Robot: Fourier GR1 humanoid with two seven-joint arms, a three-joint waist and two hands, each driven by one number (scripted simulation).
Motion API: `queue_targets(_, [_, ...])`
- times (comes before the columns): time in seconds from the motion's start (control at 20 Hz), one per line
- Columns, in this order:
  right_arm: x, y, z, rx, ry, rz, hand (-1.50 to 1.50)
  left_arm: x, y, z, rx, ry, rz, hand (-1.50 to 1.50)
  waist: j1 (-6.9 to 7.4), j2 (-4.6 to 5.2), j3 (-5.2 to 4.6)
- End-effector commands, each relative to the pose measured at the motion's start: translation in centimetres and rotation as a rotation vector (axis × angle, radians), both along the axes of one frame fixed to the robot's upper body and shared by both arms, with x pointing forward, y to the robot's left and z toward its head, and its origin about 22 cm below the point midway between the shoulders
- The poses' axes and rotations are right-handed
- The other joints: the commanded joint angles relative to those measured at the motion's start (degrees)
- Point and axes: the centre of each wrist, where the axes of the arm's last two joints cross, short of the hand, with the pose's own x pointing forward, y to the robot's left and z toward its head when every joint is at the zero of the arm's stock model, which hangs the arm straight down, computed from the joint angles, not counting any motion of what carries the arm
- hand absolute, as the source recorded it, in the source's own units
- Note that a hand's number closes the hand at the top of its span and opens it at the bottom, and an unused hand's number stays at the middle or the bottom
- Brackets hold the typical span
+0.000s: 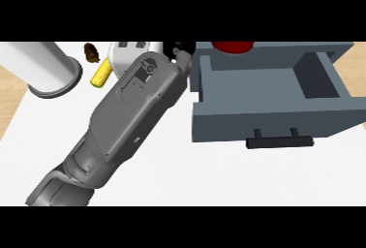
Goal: Pick up the can, place it into the drawer and close the drawer
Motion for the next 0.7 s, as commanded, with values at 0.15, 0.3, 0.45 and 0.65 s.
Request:
queue_targets(0.15, [0.5,0.2,-0.4,-0.004,0.015,0.037,-1.5,0.5,-2.6,1.0,0.041,0.006,0.033,1.5,-1.21,0.22,0.04])
queue_targets(0.3, [-0.1,0.9,1.1,-0.006,-0.014,0.009,-1.5,1.3,-1.8,0.0,0.022,0.026,-0.013,1.5,-0.78,0.17,-0.01])
queue_targets(0.45, [0.1,0.4,0.6,-0.012,-0.016,0.026,-1.5,0.2,-3.5,0.5,0.046,0.021,0.0,1.5,-1.26,0.08,0.03])
queue_targets(0.65, [0.7,1.0,1.4,-0.002,-0.024,0.031,-1.5,1.3,-3.3,0.1,0.082,0.043,0.054,1.5,-2.19,0.53,0.05])
